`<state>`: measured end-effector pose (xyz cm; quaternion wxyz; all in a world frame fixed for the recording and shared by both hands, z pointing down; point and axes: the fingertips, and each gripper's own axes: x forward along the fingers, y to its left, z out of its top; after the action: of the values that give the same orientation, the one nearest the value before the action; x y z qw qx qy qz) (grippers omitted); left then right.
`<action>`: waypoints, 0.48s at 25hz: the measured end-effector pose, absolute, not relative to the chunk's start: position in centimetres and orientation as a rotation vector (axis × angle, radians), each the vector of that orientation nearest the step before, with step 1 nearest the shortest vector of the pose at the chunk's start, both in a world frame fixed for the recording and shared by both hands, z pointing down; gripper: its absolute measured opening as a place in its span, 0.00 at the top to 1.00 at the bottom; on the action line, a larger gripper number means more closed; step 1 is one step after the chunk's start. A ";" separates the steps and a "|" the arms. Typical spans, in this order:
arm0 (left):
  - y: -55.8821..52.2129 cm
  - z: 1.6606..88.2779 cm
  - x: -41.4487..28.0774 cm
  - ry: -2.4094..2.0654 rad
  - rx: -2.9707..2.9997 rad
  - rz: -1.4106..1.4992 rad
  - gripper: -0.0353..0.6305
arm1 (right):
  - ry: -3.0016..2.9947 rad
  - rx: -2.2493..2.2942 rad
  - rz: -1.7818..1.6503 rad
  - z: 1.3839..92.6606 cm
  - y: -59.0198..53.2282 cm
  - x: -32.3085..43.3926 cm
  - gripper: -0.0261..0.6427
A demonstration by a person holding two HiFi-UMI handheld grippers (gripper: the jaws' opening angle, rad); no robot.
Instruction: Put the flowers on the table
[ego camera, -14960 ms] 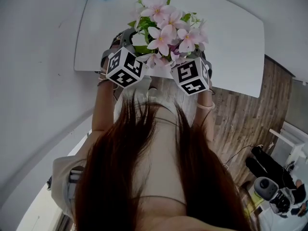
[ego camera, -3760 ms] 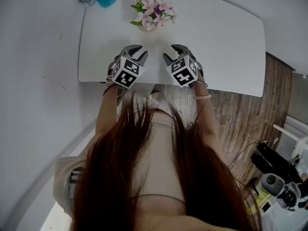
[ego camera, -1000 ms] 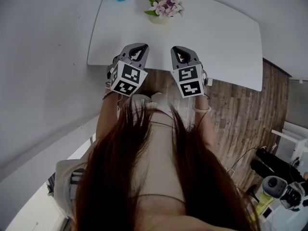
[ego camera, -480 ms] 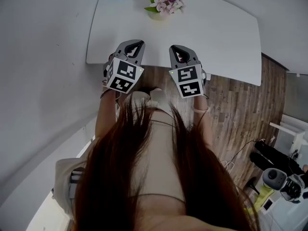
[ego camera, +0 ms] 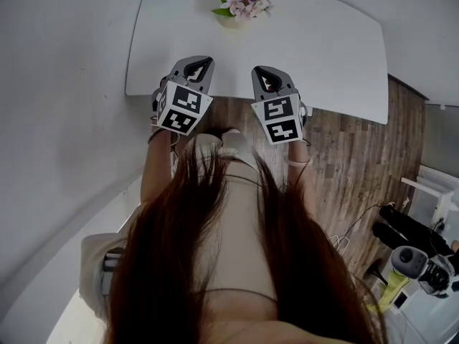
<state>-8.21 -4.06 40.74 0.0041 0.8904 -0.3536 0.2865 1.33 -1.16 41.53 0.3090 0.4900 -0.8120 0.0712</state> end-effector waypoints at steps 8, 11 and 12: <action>-4.4 41.0 -7.4 -1.107 2.784 0.905 0.94 | -2.147 1.300 0.196 41.8 -1.5 2.3 0.93; -4.3 41.0 -6.9 -1.106 2.784 0.910 0.94 | -2.151 1.299 0.197 41.8 -1.5 2.8 0.93; -4.3 41.0 -6.7 -1.105 2.783 0.912 0.94 | -2.153 1.298 0.197 41.8 -1.5 2.9 0.93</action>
<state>-6.73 -4.29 41.04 0.0056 0.8890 -0.3530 0.2914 2.88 -1.47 41.80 0.3050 0.4901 -0.8132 0.0745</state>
